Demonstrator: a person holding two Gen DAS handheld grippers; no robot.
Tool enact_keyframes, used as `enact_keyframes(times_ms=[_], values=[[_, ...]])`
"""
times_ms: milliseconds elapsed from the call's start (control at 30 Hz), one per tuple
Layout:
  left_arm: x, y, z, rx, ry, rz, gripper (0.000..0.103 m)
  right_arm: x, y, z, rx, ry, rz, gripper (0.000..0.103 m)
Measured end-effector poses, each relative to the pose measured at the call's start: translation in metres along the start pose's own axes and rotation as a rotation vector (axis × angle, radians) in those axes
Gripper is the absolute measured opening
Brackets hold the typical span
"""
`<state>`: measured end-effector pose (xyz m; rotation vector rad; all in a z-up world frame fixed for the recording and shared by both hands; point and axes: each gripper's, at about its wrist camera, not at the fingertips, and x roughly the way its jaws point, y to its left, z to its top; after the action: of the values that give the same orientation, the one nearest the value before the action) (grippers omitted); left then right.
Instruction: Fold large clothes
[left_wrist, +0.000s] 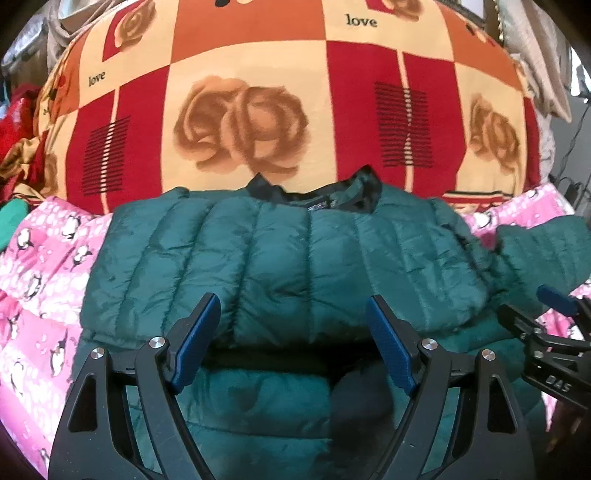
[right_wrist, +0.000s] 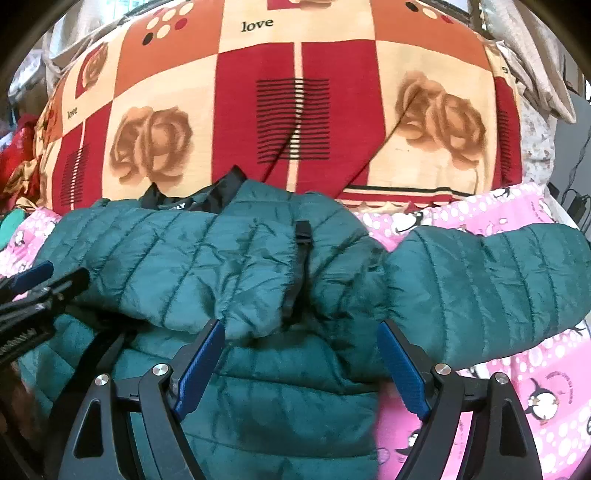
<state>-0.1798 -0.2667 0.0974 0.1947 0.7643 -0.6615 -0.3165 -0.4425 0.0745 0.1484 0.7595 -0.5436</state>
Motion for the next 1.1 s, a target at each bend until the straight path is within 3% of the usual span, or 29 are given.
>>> enact_keyframes(times_ms=[133,333,533,700,833,1000,1033,1100], values=[[-0.002,0.003,0.003,-0.015,-0.003,-0.032,0.081,-0.004,-0.015,0.001,0.014,-0.004,-0.021,0.082],[0.006,0.022,0.007,-0.066,0.006,0.028,0.081,-0.014,-0.059,0.003,0.068,-0.013,-0.081,0.082],[0.006,0.045,0.010,-0.154,0.008,0.039,0.081,-0.022,-0.139,0.005,0.196,-0.018,-0.205,0.082],[0.006,0.049,0.010,-0.168,0.017,0.036,0.081,-0.018,-0.219,-0.003,0.351,0.009,-0.338,0.082],[0.008,0.052,0.011,-0.175,0.022,0.044,0.081,-0.009,-0.271,-0.011,0.509,0.023,-0.356,0.082],[0.014,0.061,0.010,-0.199,0.039,0.056,0.081,0.008,-0.293,-0.001,0.554,-0.021,-0.349,0.082],[0.015,0.062,0.011,-0.201,0.040,0.057,0.081,0.012,-0.295,0.004,0.542,-0.039,-0.333,0.081],[0.017,0.065,0.011,-0.208,0.041,0.066,0.081,0.016,-0.297,0.011,0.520,-0.059,-0.316,0.055]])
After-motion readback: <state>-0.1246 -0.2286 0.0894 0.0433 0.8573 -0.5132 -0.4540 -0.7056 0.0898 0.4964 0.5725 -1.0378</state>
